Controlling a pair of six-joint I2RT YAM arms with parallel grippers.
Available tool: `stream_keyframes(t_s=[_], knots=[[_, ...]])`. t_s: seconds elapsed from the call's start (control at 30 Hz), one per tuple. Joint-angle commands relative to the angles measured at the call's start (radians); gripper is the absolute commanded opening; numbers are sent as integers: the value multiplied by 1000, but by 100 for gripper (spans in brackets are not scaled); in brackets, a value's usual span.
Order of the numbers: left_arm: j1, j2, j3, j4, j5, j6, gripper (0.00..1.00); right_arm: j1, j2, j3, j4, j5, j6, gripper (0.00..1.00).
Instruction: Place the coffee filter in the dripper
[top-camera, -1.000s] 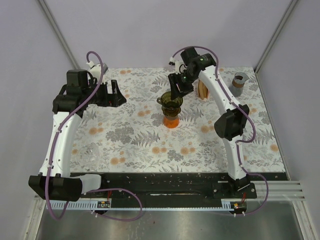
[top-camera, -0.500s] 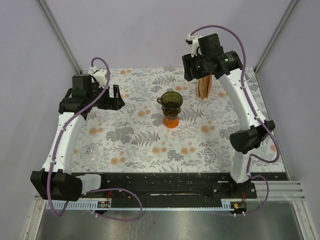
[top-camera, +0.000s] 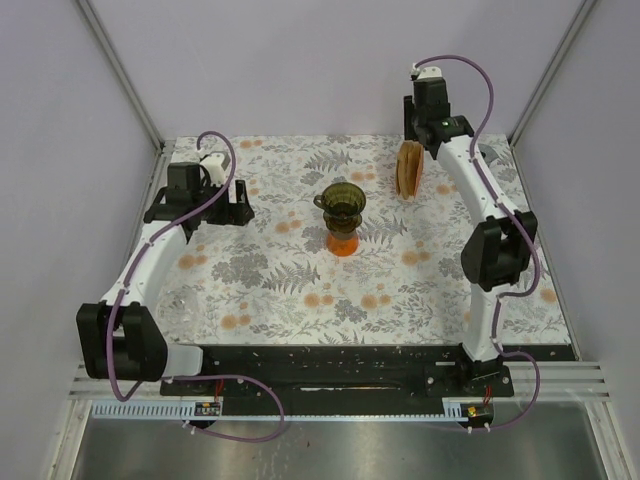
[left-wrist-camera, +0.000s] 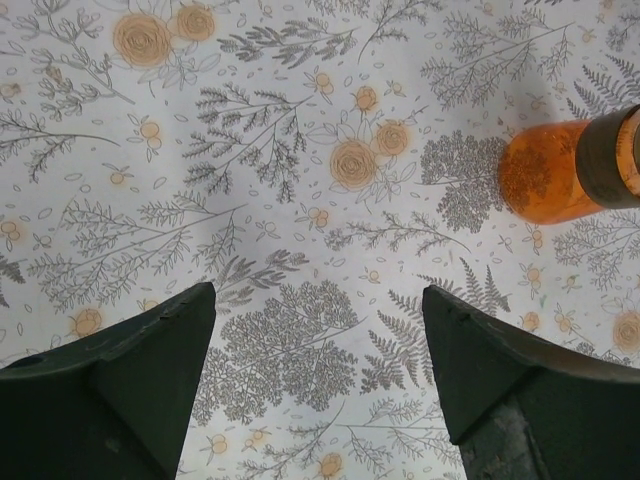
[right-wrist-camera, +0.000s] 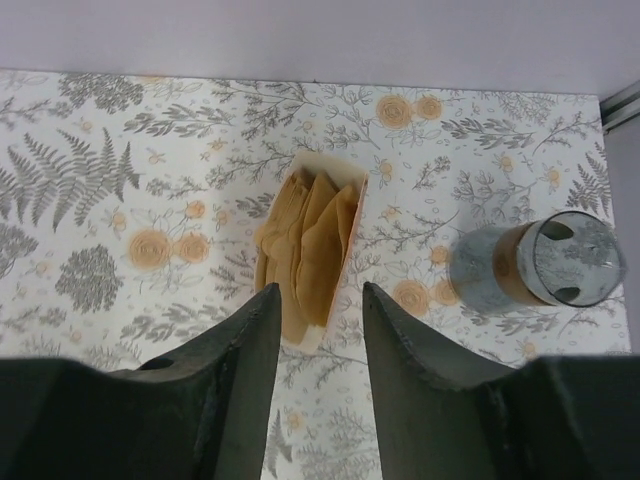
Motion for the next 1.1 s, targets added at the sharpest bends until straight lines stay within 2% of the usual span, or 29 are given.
stream_keyframes(t_s=[0.0,0.07,0.27,0.43,0.57,0.77,1.07], knots=[[5,14,11,106,-18,-11,87,-8,98,46,146,59,-15,40],[5,28,12,101,-29,-11,87,-8,141,68,146,64,-23,36],[5,51,25,80,-24,-5,87,-8,210,48,172,111,-50,37],[5,65,26,72,-7,-6,87,-9,247,69,175,82,-178,34],[5,77,29,67,-1,-6,87,-9,311,186,85,81,-264,30],[5,79,32,61,5,-6,87,-9,466,402,-93,163,-330,28],[5,85,34,60,6,-5,87,-9,463,367,-87,162,-351,28]])
